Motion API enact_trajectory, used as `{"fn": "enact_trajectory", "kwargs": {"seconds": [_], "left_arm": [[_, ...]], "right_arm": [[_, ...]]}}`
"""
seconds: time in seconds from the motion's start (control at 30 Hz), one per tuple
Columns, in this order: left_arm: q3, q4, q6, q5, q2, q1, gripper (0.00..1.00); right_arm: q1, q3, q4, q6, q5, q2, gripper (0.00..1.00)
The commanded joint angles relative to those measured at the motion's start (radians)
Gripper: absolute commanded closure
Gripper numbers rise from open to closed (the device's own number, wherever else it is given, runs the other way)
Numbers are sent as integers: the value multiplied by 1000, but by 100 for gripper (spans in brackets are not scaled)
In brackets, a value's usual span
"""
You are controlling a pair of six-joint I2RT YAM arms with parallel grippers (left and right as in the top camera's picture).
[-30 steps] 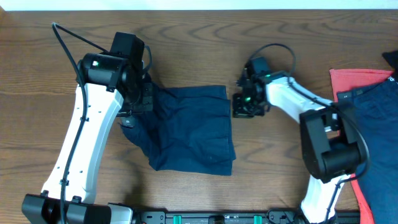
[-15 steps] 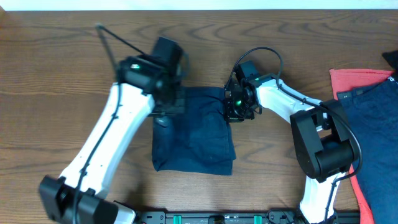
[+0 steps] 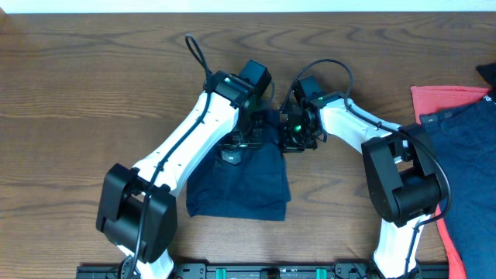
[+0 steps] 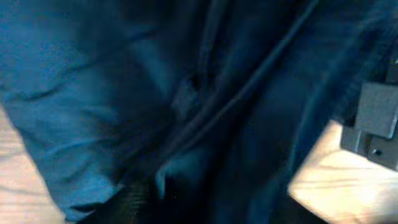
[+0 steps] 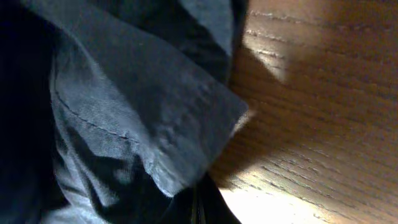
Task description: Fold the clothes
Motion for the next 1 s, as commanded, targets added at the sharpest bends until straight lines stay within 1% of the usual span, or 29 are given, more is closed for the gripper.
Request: {"fn": "enact_trajectory", "kwargs": {"seconds": [0.0,0.13,0.3,0.33,0.37,0.4,0.47,0.53,0.63,0.7,0.77,0.9,0.97], "left_arm": [[17,-18,-14,31,-23,11,30],[64,-83,37,28,-66,53,28],[76,-144,107,14,-161,143,27],[76,-159,119,-2,-179,164,28],[76,-171,130,-15,-190,177,31],[76,-185,140,-30,-202,193,33],[75,-202,179,-28,-208,215,33],[64,-210,209,-27,-206,220,33],[2,-189,243,-24,-204,212,33],[-58,-163,243,-21,-202,208,33],[-125,-129,243,0,-202,206,34],[-256,-56,228,36,-202,206,34],[-309,-24,218,36,-202,206,34]], "right_arm": [[-17,-27,-24,-16,92,59,99],[-53,-27,-74,-19,140,58,99],[-122,-27,-148,-45,138,48,96],[-137,-27,-164,-57,132,39,95],[-149,-27,-175,-71,127,29,96],[-160,-27,-187,-90,113,16,97],[-177,-27,-201,-176,43,-23,95],[-181,-27,-220,-275,-48,-74,88],[-160,-27,-243,-365,-163,-158,77],[-127,-27,-236,-383,-208,-201,69],[-83,-27,-215,-383,-222,-229,65],[36,-27,-179,-383,-214,-227,53],[90,-27,-187,-378,-162,-214,51]]}}
